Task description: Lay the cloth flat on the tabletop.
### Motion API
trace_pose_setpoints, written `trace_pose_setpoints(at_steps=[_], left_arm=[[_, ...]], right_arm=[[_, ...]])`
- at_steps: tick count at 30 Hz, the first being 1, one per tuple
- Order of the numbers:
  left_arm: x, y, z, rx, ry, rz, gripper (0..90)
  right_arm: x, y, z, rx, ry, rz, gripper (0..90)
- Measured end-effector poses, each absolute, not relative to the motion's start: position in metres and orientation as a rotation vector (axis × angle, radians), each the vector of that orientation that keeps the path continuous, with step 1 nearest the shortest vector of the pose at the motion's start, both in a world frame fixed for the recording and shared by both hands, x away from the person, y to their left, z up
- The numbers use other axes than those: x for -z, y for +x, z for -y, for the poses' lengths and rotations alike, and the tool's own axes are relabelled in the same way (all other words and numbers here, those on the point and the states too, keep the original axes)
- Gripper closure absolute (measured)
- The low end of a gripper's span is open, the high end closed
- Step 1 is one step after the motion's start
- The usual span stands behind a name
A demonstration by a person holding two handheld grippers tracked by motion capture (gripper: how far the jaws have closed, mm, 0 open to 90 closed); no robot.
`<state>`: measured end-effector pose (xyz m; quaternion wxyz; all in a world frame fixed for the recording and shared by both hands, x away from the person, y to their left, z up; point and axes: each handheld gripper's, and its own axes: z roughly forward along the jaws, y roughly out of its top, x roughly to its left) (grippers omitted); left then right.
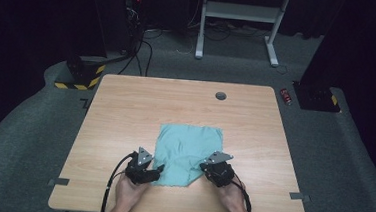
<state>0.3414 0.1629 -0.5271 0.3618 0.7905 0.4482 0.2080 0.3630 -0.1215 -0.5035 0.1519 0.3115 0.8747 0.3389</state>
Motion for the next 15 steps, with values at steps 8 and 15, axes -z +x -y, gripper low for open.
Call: trace_pose_setpoints(at_steps=[8,15], left_arm=[[0.527,0.341,-0.163,-0.536,2.036,-1.155,36.6],[0.527,0.341,-0.163,-0.534,2.035,-1.158,36.7]], right_arm=[[0.492,0.34,0.145,-0.991,0.891,-2.499,90.0],[0.495,0.314,0.172,-0.986,0.933,-2.489,90.0]])
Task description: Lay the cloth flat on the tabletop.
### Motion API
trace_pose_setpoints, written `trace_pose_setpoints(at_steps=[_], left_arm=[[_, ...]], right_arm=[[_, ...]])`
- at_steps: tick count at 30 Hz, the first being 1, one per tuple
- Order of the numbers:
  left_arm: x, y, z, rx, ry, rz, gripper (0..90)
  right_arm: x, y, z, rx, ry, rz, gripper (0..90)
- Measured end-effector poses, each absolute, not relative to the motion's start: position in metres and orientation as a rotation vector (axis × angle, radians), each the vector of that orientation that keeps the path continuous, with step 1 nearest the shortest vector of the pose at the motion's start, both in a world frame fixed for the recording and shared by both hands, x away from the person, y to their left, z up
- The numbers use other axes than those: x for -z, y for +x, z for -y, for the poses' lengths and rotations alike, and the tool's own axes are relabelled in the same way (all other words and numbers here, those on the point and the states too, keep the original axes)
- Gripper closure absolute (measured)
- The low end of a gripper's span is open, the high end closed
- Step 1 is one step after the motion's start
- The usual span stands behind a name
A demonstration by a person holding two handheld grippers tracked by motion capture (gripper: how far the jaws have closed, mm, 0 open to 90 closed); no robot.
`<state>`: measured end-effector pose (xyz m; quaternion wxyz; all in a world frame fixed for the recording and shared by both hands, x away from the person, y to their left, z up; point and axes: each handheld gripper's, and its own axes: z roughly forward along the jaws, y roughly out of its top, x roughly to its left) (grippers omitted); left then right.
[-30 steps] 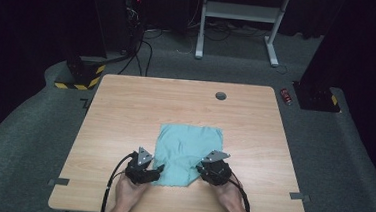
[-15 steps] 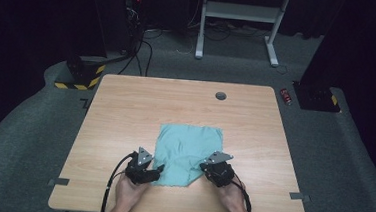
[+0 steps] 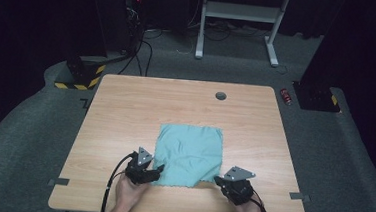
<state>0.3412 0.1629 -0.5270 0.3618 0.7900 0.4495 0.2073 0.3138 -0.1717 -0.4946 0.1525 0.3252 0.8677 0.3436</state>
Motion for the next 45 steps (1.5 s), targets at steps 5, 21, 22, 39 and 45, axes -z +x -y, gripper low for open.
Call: trace_pose_setpoints(at_steps=[5,21,22,39,45], left_arm=[[0.527,0.34,-0.164,-0.511,2.042,-1.132,37.6],[0.514,0.314,-0.166,-0.507,2.181,-1.037,56.6],[0.515,0.314,-0.167,-0.496,2.183,-1.042,59.1],[0.51,0.322,-0.178,-0.395,2.091,-1.083,58.7],[0.512,0.353,-0.16,-0.446,2.107,-1.125,55.1]], right_arm=[[0.505,0.303,0.177,-0.944,0.94,-2.53,89.8],[0.509,0.328,0.157,-0.979,0.96,-2.547,75.2],[0.513,0.33,0.158,-0.985,0.956,-2.556,76.3],[0.505,0.329,0.167,-0.995,0.938,-2.538,72.4],[0.504,0.344,0.142,-1.028,0.923,-2.526,70.5]])
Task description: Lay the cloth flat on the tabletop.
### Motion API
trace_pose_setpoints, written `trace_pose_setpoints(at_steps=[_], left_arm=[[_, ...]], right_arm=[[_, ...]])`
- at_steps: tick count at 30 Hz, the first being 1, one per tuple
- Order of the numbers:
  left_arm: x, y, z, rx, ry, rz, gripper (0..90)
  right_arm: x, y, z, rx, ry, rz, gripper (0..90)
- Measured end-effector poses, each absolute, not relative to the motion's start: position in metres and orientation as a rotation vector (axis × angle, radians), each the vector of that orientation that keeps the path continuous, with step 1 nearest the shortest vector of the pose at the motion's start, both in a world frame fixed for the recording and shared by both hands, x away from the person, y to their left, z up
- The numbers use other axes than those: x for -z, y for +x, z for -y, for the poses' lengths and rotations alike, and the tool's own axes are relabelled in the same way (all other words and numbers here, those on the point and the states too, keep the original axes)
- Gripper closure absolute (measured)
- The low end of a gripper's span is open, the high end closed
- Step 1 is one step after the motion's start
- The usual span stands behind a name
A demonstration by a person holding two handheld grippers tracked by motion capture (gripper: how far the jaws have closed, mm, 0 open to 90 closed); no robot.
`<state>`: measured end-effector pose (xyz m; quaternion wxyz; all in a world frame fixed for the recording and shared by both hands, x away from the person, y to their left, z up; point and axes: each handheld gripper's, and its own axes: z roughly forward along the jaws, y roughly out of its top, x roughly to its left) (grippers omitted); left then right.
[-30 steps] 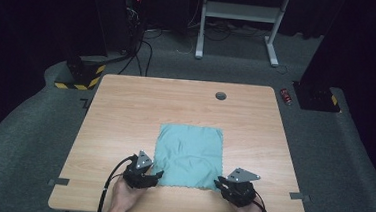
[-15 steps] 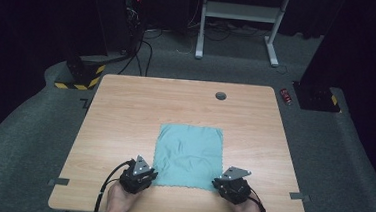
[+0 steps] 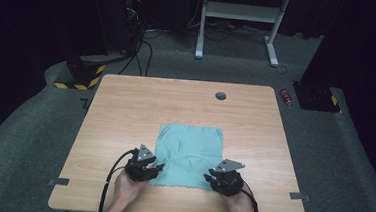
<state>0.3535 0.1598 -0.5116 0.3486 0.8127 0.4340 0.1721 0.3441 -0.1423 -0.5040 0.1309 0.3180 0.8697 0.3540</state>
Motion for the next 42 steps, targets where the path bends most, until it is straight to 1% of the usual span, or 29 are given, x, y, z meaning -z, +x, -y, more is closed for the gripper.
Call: trace_pose_setpoints(at_steps=[4,8,9,13,15,18,22,27,33,38,42], left_arm=[[0.516,0.363,-0.159,-0.511,2.143,-1.149,56.0],[0.516,0.361,-0.165,-0.516,2.152,-1.136,56.6],[0.515,0.361,-0.167,-0.5,2.157,-1.144,56.5],[0.512,0.365,-0.176,-0.507,2.194,-1.149,52.5],[0.511,0.367,-0.179,-0.514,2.196,-1.144,50.1],[0.508,0.373,-0.181,-0.495,2.137,-1.152,48.3],[0.501,0.394,-0.183,-0.474,2.053,-1.191,46.7],[0.501,0.427,-0.185,-0.429,1.966,-1.264,47.4],[0.505,0.462,-0.181,-0.43,1.957,-1.328,50.6],[0.517,0.478,-0.181,-0.425,1.937,-1.364,51.1],[0.52,0.481,-0.182,-0.443,1.92,-1.357,51.4]], right_arm=[[0.51,0.352,0.134,-1.039,0.948,-2.522,70.9],[0.516,0.351,0.133,-1.008,0.931,-2.532,71.7],[0.516,0.35,0.134,-1.009,0.919,-2.532,71.9],[0.515,0.348,0.137,-0.99,0.894,-2.536,71.2],[0.515,0.349,0.136,-0.981,0.901,-2.536,68.2],[0.513,0.349,0.133,-1.015,0.915,-2.529,66.7],[0.507,0.348,0.124,-1.087,0.88,-2.494,66.3],[0.51,0.347,0.099,-1.126,0.811,-2.524,66.7],[0.516,0.344,0.064,-1.155,0.745,-2.591,66.5],[0.518,0.336,0.035,-1.192,0.659,-2.616,65.7],[0.518,0.332,0.02,-1.231,0.632,-2.633,64.5]])
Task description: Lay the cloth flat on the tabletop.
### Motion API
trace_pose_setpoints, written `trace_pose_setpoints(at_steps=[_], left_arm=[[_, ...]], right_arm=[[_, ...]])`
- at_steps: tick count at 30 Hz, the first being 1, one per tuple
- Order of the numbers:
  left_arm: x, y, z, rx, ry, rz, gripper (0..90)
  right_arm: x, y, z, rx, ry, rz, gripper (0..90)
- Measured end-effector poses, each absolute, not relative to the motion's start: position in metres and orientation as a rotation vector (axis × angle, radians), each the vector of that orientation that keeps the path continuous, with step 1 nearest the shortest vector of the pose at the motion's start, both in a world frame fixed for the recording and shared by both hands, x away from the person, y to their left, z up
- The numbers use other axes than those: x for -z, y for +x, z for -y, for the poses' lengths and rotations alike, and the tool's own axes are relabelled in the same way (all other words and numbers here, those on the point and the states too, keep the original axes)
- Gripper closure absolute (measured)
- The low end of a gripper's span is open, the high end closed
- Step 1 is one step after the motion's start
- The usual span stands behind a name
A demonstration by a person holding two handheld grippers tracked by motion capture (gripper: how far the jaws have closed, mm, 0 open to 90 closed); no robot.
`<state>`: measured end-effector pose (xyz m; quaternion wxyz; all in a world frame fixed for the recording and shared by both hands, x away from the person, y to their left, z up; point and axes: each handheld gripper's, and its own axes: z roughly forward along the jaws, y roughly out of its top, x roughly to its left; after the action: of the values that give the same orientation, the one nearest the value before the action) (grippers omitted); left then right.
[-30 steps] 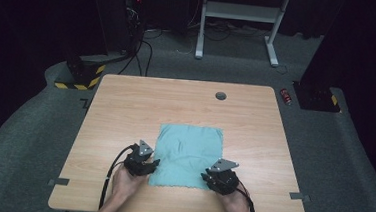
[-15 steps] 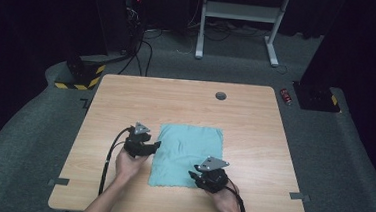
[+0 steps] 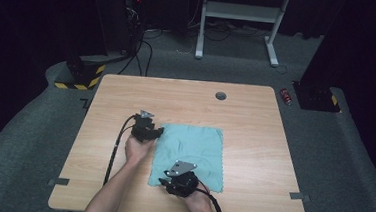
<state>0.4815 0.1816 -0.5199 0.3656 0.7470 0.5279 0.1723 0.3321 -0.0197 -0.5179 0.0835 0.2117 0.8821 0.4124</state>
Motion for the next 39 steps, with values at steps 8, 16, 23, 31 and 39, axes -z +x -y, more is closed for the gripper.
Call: trace_pose_setpoints(at_steps=[8,16,23,31,39], left_arm=[[0.516,0.496,-0.167,-0.454,2.004,-1.33,50.6],[0.517,0.496,-0.165,-0.515,2.022,-1.325,56.4],[0.517,0.496,-0.164,-0.526,2.029,-1.309,67.5],[0.518,0.497,-0.164,-0.474,2.015,-1.291,86.3],[0.518,0.498,-0.169,-0.406,1.966,-1.312,89.9]], right_arm=[[0.521,0.329,0.004,-1.23,0.603,-2.65,60.8],[0.523,0.329,-0.001,-1.208,0.595,-2.664,59.2],[0.524,0.327,-0.005,-1.144,0.571,-2.647,68.2],[0.522,0.322,-0.008,-1.103,0.517,-2.643,87.4],[0.522,0.323,-0.007,-1.115,0.554,-2.646,90.0]])
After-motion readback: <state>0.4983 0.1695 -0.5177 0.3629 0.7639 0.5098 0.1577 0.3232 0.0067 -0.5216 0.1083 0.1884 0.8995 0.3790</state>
